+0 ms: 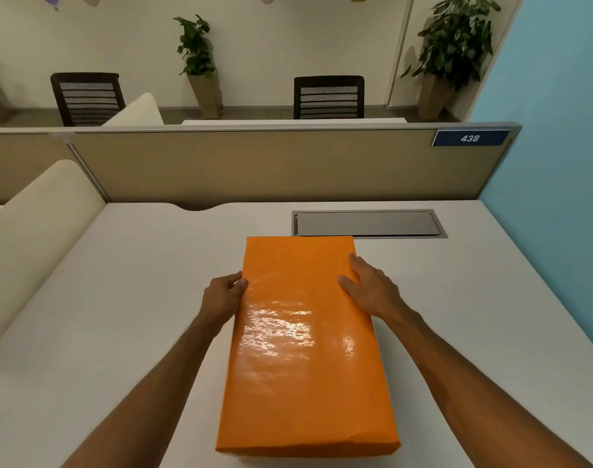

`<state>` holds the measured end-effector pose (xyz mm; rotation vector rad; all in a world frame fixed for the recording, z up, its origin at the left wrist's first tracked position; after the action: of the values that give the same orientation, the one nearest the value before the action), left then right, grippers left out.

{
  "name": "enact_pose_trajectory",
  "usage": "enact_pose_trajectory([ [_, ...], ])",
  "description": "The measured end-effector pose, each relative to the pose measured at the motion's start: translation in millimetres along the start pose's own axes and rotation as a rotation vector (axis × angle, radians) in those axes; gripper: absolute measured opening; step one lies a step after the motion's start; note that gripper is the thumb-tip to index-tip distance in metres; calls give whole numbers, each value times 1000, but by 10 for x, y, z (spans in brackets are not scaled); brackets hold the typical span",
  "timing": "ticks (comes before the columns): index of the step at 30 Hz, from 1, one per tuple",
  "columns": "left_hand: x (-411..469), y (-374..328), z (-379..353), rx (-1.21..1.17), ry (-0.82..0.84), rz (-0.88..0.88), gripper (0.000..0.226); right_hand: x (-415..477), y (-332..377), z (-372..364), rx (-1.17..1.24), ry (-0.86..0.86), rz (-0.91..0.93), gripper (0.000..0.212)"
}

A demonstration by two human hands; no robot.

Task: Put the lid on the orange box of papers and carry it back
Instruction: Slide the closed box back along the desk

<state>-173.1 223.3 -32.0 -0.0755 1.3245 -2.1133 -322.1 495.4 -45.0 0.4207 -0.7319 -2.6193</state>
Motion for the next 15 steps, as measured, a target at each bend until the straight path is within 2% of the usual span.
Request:
enact_pose_trajectory([
  [6, -9, -10, 13, -6, -6, 48, 49, 4, 11, -5, -24, 28, -10, 75],
  [11, -125, -58, 32, 1, 21, 44, 52, -106, 10, 32, 178, 72, 5, 79],
  [15, -336, -6, 50, 24, 31, 23, 57, -347, -23, 52, 286, 36, 12, 81],
])
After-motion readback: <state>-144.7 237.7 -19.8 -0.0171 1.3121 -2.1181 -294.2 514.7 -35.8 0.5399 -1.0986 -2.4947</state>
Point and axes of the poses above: each hand's wrist, its own x-axis towards the middle knuckle, its own z-axis out of the back of the hand, y = z × x, the point moved 6 cm from there along x, towards the middle knuckle, and after that the axes turned 4 degrees about x, right-handed, at the moved point
